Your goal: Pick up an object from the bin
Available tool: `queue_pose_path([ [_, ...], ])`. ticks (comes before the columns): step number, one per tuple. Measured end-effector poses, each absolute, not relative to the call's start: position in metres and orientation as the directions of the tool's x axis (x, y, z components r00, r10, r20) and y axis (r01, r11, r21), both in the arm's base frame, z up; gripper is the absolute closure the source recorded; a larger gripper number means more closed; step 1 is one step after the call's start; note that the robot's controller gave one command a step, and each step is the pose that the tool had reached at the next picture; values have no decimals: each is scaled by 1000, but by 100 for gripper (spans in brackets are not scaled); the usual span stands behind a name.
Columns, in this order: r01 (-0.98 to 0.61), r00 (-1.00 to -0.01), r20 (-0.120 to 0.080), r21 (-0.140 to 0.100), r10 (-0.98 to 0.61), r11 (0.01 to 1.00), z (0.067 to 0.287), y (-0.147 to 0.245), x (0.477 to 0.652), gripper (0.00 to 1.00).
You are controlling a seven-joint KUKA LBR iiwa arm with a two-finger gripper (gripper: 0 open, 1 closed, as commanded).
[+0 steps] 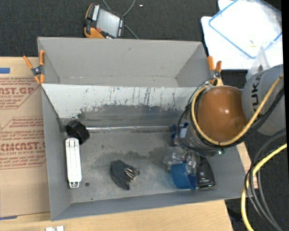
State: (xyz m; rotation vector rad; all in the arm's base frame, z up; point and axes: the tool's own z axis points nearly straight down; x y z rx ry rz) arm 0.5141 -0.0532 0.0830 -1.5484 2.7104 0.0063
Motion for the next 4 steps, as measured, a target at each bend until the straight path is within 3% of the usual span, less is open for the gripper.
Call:
queue_pose_path([
  [2,-847,-531,-26,-6,-847,531,90,-76,511,100],
  [3,-863,-504,-24,-6,-863,504,102,-73,511,0],
  [4,-863,-504,-24,-5,-863,505,102,-73,511,0],
])
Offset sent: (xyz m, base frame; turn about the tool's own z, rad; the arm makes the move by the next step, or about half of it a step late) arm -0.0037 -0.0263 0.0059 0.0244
